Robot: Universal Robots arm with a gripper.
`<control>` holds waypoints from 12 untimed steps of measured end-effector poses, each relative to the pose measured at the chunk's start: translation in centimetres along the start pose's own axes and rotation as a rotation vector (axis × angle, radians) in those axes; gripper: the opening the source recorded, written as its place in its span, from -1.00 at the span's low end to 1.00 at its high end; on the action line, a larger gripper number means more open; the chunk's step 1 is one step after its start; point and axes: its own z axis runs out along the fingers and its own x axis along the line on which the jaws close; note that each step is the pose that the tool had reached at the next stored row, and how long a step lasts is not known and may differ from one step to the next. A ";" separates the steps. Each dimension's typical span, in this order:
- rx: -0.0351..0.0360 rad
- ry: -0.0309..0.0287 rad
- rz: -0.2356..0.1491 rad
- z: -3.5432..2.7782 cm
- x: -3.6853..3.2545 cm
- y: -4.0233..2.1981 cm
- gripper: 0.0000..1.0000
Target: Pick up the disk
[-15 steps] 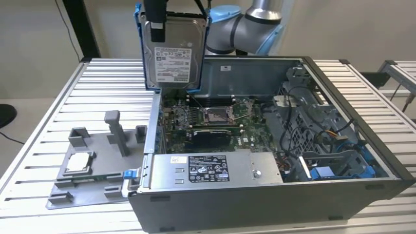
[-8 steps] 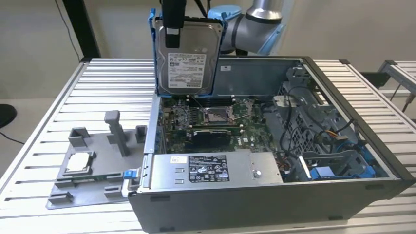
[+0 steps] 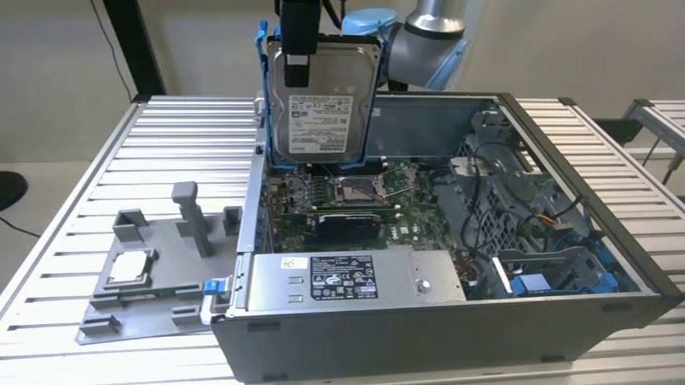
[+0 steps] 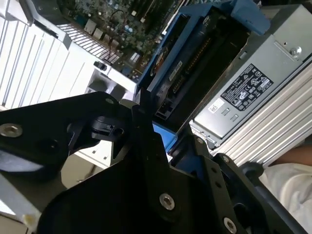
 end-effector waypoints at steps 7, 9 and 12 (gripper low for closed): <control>0.0002 -0.0001 0.002 0.01 0.70 -0.88 -1.00; 0.0002 0.0000 0.002 0.00 0.89 -1.43 -1.00; 0.0002 -0.0001 0.002 -0.01 1.20 -2.53 -1.00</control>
